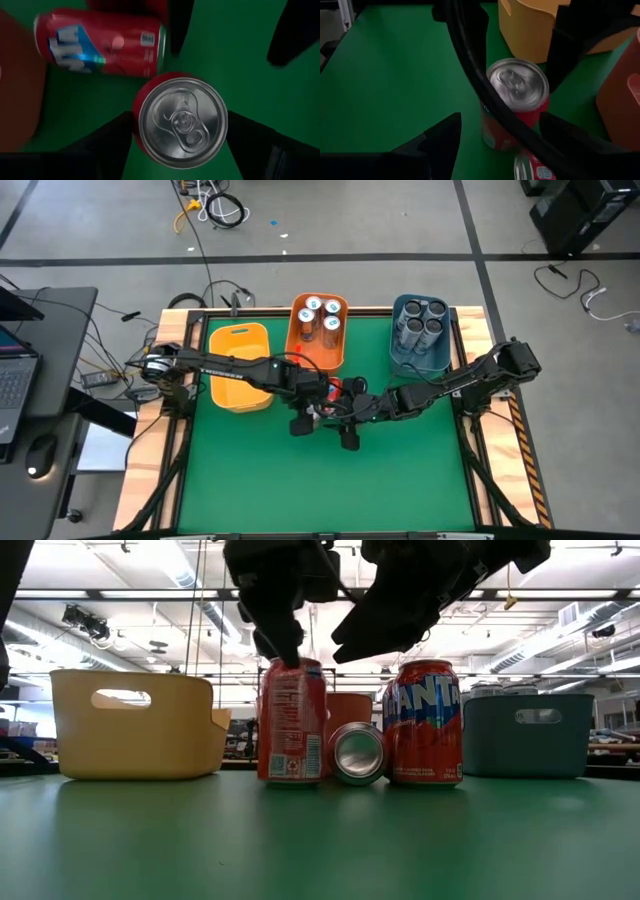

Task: Sort soda cans
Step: Put the orange soda can into the yellow bin

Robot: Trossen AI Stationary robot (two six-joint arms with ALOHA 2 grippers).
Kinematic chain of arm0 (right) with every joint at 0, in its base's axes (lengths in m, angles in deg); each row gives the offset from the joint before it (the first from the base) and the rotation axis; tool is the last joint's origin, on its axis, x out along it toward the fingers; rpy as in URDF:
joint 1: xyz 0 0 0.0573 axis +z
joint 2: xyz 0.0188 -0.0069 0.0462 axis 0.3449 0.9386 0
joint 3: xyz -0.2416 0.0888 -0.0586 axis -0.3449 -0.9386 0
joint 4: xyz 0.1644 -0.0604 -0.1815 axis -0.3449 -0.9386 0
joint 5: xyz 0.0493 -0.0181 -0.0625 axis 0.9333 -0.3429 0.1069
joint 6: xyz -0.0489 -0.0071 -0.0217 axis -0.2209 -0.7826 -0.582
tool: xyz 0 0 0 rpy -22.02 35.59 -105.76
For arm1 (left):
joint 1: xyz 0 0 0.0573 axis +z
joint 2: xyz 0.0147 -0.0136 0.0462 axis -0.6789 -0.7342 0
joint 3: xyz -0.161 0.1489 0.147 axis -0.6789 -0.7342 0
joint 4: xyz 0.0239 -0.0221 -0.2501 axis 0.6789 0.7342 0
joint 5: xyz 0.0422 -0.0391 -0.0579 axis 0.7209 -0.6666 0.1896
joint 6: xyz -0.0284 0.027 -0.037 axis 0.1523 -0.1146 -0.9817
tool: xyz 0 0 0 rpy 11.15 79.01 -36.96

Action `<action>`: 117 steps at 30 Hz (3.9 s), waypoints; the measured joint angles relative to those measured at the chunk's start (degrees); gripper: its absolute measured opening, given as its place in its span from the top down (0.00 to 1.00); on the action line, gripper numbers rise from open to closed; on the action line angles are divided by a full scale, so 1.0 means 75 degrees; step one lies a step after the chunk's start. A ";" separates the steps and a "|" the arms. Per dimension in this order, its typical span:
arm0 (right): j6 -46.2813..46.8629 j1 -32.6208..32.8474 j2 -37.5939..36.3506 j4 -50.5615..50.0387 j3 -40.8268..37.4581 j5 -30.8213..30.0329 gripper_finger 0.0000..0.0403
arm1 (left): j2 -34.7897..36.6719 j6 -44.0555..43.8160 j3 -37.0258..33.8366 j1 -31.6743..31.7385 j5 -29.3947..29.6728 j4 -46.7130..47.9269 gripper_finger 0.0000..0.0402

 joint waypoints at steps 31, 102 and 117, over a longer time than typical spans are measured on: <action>-0.0003 0.0001 0.0000 0.0062 0.0000 0.0000 0.37 | -0.0210 -0.0209 0.0454 -0.0227 0.0203 0.0609 0.20; 0.0842 0.1469 -0.0759 0.2204 -0.1451 -0.1675 0.89 | 0.1246 -0.0041 -0.0455 -0.0751 -0.0590 0.0184 0.84; 0.0724 0.1071 0.0977 0.3384 -0.0757 -0.1387 0.90 | 0.1179 -0.0465 -0.0455 -0.0645 0.0336 0.0586 0.31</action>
